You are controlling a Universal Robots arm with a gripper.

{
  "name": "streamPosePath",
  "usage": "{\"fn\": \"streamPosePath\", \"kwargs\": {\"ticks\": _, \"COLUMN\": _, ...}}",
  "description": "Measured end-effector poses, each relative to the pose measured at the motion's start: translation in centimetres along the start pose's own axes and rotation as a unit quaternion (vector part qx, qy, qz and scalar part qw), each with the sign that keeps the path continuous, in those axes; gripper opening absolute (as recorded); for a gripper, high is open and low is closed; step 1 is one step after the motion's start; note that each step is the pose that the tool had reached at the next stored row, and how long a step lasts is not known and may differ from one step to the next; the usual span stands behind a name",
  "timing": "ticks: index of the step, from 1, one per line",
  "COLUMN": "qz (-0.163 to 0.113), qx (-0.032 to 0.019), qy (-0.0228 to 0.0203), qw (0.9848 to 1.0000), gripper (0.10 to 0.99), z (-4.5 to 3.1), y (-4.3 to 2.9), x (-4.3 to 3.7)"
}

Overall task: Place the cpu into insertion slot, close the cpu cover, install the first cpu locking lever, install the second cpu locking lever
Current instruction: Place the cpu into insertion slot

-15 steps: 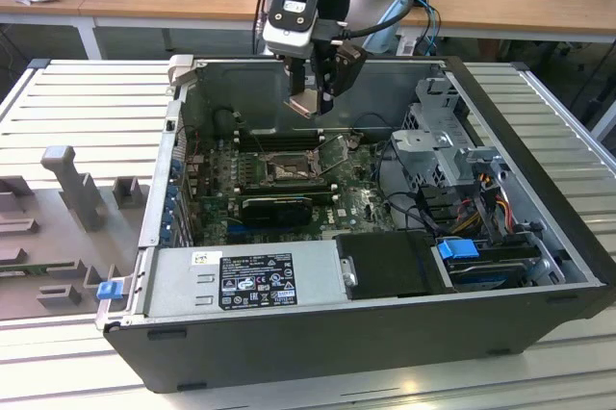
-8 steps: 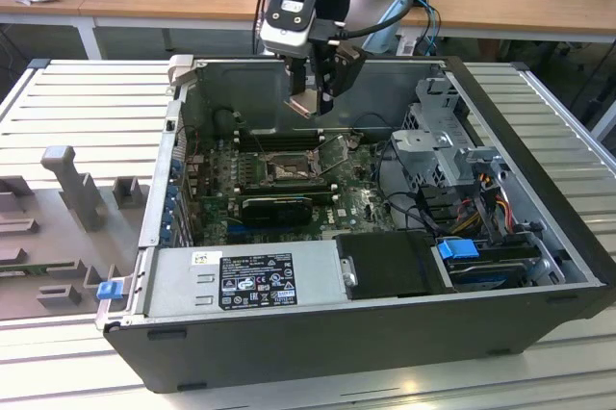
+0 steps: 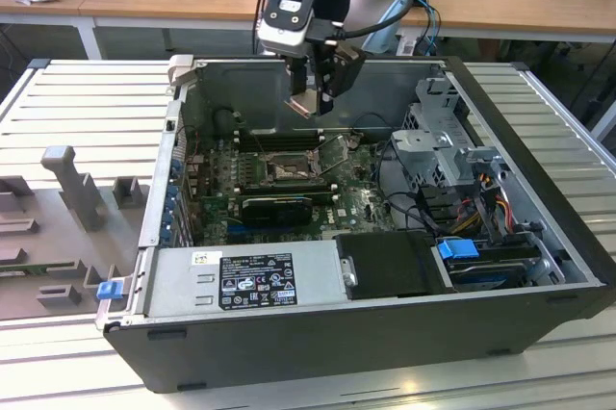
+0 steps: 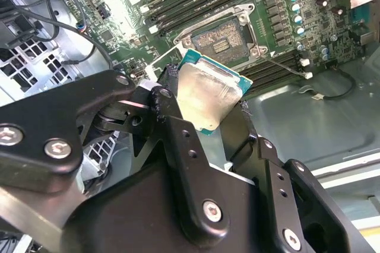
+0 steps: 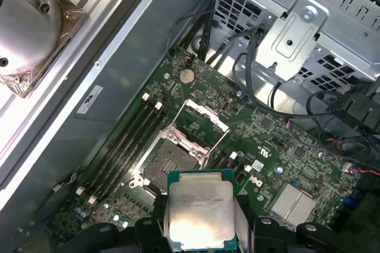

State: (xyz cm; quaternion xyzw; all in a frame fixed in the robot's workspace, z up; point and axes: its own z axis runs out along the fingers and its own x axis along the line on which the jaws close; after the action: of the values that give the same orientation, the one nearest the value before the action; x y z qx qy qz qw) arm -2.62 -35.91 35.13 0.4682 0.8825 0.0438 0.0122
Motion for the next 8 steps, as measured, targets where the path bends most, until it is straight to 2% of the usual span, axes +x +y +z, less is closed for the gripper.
{"fn": "streamPosePath", "kwargs": {"ticks": 8, "qz": 0.014, "qx": -0.0003, "qy": -0.0012, "qw": 0.9999, "gripper": 0.525, "z": 0.00, "y": 0.00, "x": 0.00}}
